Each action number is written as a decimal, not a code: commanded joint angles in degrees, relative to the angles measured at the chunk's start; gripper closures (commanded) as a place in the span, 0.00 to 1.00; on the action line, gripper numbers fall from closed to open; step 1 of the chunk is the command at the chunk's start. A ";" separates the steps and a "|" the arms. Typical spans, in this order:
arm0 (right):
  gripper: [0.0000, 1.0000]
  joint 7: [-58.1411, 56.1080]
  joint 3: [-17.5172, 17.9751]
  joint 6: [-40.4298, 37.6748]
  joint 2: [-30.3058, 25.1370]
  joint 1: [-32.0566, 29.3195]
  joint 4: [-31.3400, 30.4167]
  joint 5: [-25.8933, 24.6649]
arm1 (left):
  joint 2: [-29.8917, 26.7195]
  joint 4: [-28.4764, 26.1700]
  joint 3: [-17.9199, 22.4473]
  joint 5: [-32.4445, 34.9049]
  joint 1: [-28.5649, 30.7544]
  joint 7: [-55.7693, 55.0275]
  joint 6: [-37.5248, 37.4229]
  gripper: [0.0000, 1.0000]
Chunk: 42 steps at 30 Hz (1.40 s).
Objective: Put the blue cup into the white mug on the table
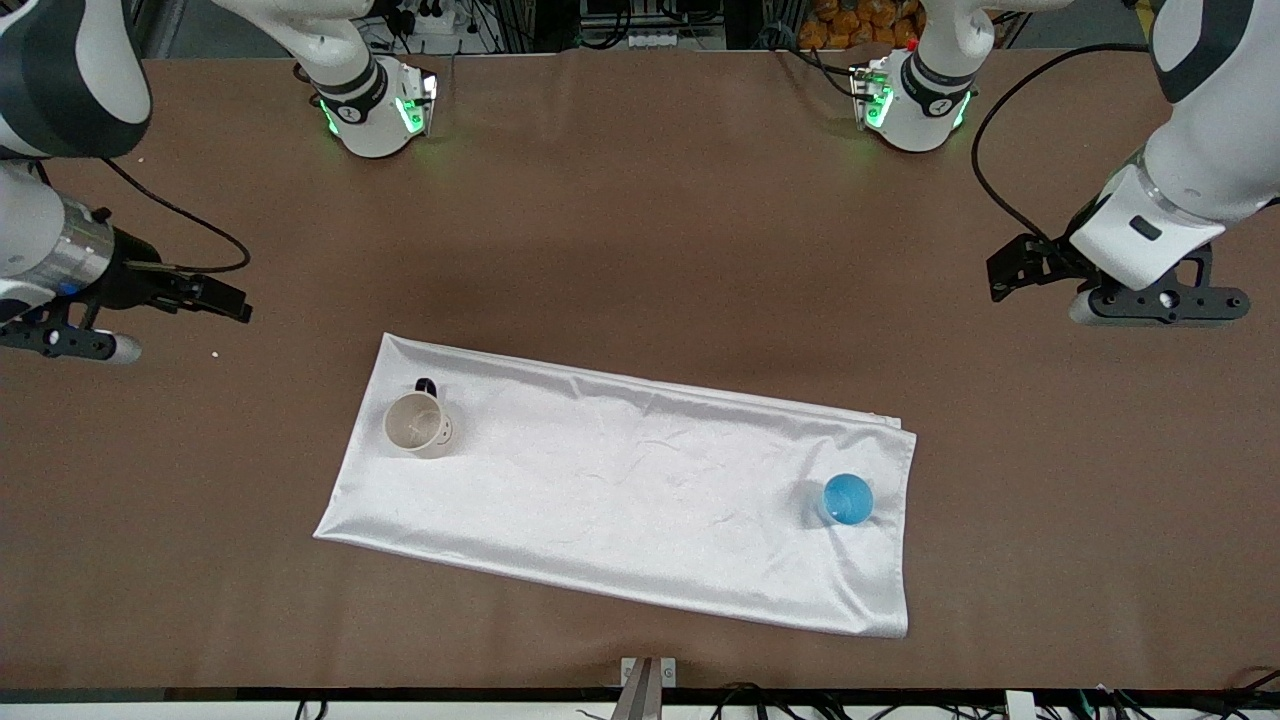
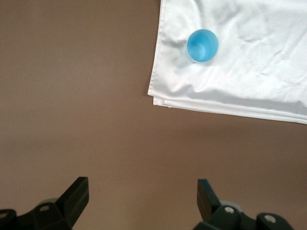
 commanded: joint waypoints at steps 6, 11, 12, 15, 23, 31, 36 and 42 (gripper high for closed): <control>0.00 1.46 -0.07 6.27 -0.99 2.07 -6.37 0.46 | 9.13 7.57 -0.73 -0.56 -3.60 0.31 0.12 0.00; 0.00 3.66 -0.07 9.69 -0.99 4.35 -9.35 0.46 | 11.68 8.18 -0.82 -0.65 -4.39 0.31 3.01 0.00; 0.00 4.10 -0.07 10.40 -0.73 4.79 -9.71 0.46 | 12.20 8.18 -0.82 -0.65 -4.48 0.31 3.71 0.00; 0.00 5.07 -0.07 11.02 0.85 5.67 -9.80 0.46 | 13.61 8.18 -0.82 -0.56 -5.71 0.31 5.38 0.00; 0.00 7.34 -0.07 12.77 6.21 8.57 -9.80 0.46 | 17.13 8.01 -0.73 -0.39 -7.91 0.22 8.99 0.00; 0.00 16.04 -0.07 15.68 10.17 13.14 -9.89 0.37 | 19.85 7.39 -0.82 -0.21 -8.88 0.22 13.30 0.00; 0.00 18.60 -0.16 17.78 12.63 15.16 -9.89 0.19 | 21.79 7.39 -0.91 -0.30 -9.40 0.31 15.05 0.00; 0.00 18.69 -0.16 19.54 15.88 16.92 -10.06 0.02 | 23.72 7.39 -0.99 -0.21 -9.58 0.39 17.60 0.00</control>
